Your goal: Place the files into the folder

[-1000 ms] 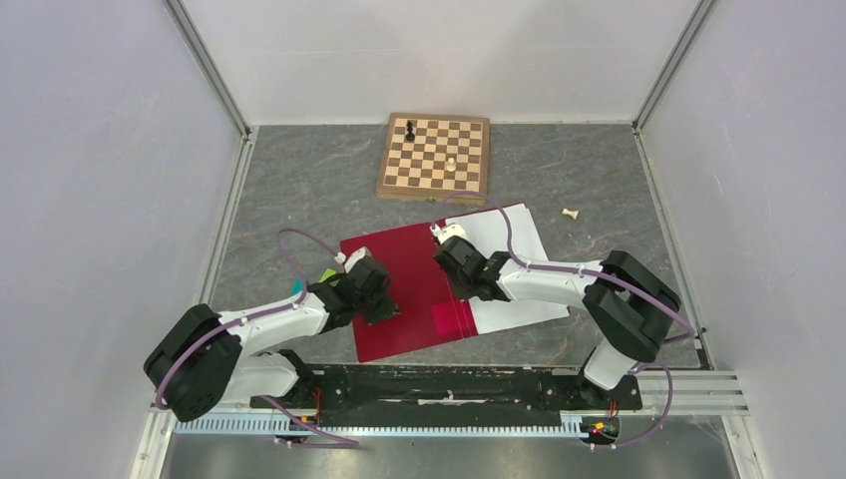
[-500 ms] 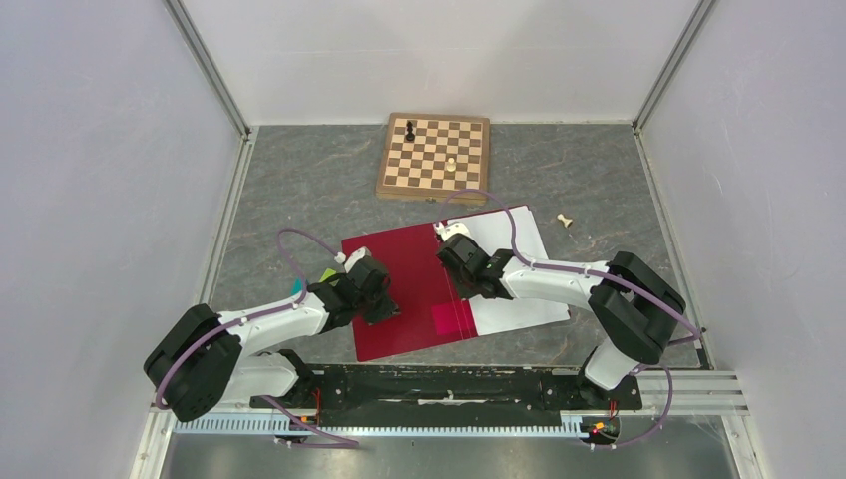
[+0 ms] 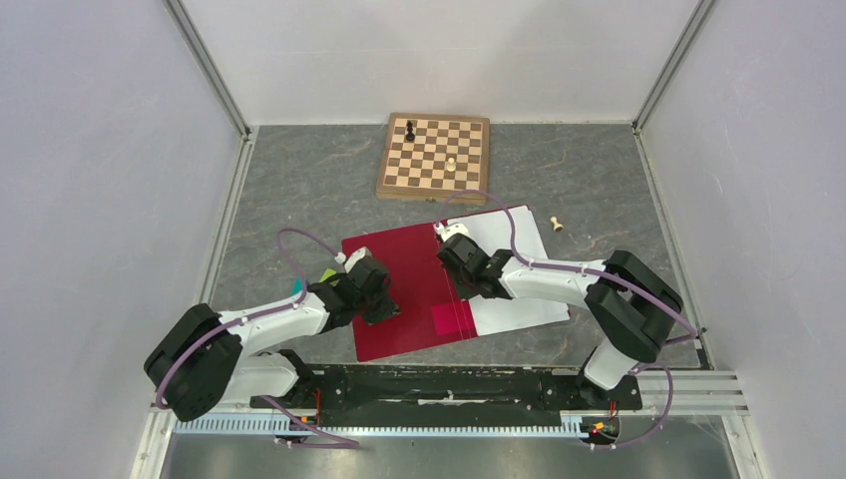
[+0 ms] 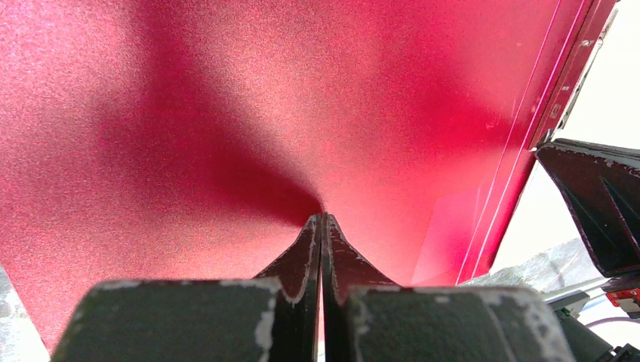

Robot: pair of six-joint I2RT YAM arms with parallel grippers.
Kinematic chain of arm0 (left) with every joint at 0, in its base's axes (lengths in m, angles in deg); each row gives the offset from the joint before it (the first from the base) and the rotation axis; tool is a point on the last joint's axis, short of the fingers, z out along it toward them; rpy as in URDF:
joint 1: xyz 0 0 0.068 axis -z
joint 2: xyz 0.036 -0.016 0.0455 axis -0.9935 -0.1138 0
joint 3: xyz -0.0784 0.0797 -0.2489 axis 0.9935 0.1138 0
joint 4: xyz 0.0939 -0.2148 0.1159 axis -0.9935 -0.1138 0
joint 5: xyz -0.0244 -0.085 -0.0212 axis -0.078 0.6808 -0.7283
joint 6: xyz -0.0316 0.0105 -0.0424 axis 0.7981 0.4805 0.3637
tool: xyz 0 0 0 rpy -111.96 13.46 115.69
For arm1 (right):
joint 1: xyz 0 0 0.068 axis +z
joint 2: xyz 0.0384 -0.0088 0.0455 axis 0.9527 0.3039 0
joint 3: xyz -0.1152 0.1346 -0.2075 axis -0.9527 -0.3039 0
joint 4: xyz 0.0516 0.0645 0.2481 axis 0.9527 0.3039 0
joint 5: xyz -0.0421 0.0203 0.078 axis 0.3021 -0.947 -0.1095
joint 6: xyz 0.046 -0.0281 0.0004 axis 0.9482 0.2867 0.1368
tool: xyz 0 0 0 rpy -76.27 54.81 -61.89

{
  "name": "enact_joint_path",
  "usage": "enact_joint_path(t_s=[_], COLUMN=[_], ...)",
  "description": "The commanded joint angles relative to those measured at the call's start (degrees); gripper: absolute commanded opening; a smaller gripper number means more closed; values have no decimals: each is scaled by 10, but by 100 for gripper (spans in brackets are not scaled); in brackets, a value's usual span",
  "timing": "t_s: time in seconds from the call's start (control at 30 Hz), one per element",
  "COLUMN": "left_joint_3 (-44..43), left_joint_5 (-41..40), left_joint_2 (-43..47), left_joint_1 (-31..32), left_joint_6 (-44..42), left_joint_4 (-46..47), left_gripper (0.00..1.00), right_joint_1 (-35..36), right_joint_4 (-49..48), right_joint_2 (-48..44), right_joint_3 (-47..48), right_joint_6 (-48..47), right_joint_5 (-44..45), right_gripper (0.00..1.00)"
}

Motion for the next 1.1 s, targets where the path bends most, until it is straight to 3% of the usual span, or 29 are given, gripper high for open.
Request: enact_joint_path(t_s=[0.0, 0.87, 1.07], left_joint_3=[17, 29, 30], left_joint_5=[-25, -9, -9], left_joint_2=[-27, -54, -52], left_joint_1=[3, 3, 3], left_joint_6=[-11, -9, -9], left_joint_4=[-64, -27, -27], left_gripper=[2, 2, 2], right_joint_1=[3, 34, 39], right_joint_4=[62, 119, 130], right_joint_2=[41, 136, 112], right_joint_3=[-32, 23, 48], right_joint_6=[7, 0, 0], right_joint_5=[-24, -23, -10], right_gripper=[0, 0, 0])
